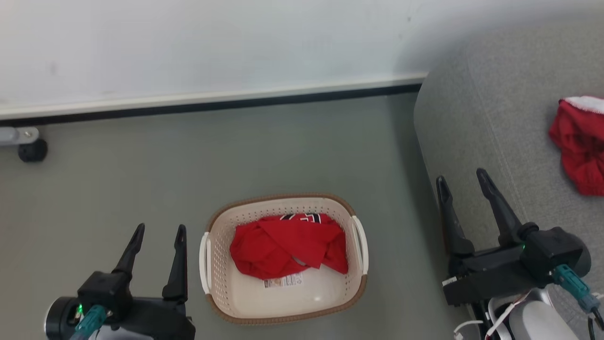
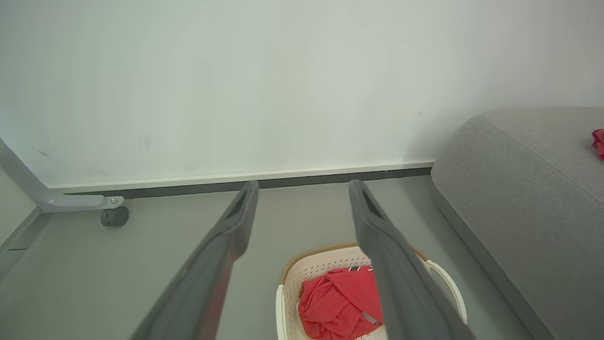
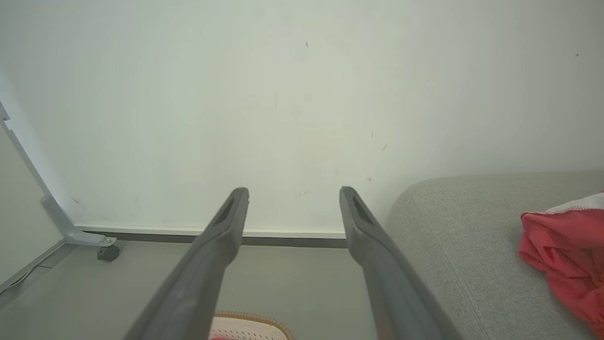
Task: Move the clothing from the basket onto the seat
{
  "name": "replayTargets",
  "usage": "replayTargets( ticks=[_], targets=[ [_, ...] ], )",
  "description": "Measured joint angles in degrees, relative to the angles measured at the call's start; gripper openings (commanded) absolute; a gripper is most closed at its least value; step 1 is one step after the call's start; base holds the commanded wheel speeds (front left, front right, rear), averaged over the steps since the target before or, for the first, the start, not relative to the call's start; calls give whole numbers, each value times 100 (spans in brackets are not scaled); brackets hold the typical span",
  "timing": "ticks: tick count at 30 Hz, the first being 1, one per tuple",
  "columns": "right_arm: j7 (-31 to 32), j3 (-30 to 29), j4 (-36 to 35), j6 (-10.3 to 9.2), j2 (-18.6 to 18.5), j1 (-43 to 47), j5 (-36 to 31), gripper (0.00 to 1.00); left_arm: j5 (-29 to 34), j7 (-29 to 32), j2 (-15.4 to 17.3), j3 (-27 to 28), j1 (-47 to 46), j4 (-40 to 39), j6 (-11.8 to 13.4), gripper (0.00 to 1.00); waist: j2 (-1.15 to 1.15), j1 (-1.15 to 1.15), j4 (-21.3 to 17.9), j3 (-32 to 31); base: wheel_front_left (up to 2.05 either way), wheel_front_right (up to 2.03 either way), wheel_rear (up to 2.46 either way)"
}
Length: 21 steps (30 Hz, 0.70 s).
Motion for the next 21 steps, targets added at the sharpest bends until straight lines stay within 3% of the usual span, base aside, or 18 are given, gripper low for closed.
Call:
replayTargets(
  ticks=[21],
  targets=[
    [160,69,-605,-51,480,-856,-339,100,747,336,204,-747,-1611,1202,-494,100,1,1,-592,1771,0,0,0]
  ],
)
